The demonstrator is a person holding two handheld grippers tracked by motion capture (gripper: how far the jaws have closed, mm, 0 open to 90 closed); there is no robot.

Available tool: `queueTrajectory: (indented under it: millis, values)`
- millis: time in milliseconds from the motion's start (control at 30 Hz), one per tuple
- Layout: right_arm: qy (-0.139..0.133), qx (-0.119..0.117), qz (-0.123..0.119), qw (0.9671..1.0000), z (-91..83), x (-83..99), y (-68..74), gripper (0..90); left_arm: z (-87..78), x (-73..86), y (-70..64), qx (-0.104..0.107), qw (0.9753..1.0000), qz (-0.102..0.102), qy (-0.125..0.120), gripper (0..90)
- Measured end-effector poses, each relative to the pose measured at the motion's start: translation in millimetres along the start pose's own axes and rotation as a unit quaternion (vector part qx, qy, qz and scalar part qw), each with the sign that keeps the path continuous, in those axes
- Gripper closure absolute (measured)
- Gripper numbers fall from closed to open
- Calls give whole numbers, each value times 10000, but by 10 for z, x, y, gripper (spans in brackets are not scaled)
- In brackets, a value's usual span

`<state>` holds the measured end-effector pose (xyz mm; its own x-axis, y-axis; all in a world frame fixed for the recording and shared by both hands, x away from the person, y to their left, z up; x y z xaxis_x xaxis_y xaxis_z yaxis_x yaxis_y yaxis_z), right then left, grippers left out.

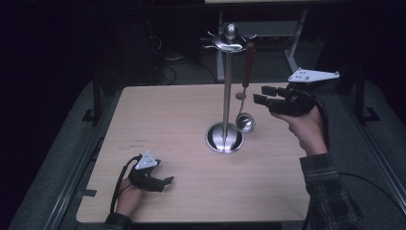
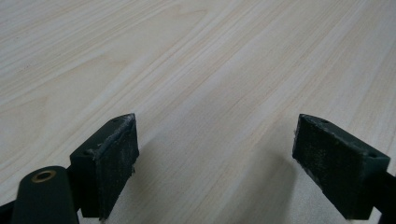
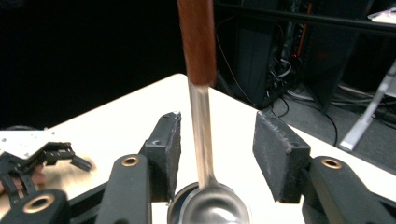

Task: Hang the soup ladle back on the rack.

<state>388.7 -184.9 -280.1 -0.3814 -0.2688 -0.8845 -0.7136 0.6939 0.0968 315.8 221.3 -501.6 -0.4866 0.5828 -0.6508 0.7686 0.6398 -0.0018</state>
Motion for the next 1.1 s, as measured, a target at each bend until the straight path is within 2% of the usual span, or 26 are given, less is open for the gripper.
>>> queueTrajectory:
  millis: [200, 500, 600, 733, 833, 900, 1100]
  values:
    - [205, 87, 53, 9997, -1, 214, -25, 441, 8, 3, -12, 22, 10000, -10, -23, 140]
    - [460, 108, 69, 9989, 18, 525, -4, 403, -2, 4, -12, 16, 10000, 10, -27, 140]
    - [523, 106, 87, 9985, 13, 644, 13, 399, -1, 6, -13, 18, 10000, -44, -51, 140]
    - [643, 151, 133, 9977, 29, 850, 28, 385, -13, 7, 5, -20, 9999, -84, -75, 140]
    - [699, 150, 250, 9971, 43, 999, 36, 377, -16, 5, 3, -31, 9997, -164, -185, 140]
    - [802, 177, 284, 9962, 61, 1140, 40, 378, -21, 1, 4, -49, 9996, -154, -213, 140]
    - [1033, 261, 402, 9935, 87, 1412, 36, 356, -25, -5, 8, -41, 9995, -84, -298, 140]
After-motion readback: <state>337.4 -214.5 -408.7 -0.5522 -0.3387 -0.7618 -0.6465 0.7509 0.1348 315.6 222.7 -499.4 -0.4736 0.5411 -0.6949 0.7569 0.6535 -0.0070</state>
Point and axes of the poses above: each handheld gripper's, and its own axes: z roughly forward along the jaws, x roughly out of its underside, y roughly to its left, the point moved 4 cm from there along z, roughly forward along the jaws, and after that the axes turned 7 degrees about y, right-handed, at the moved point
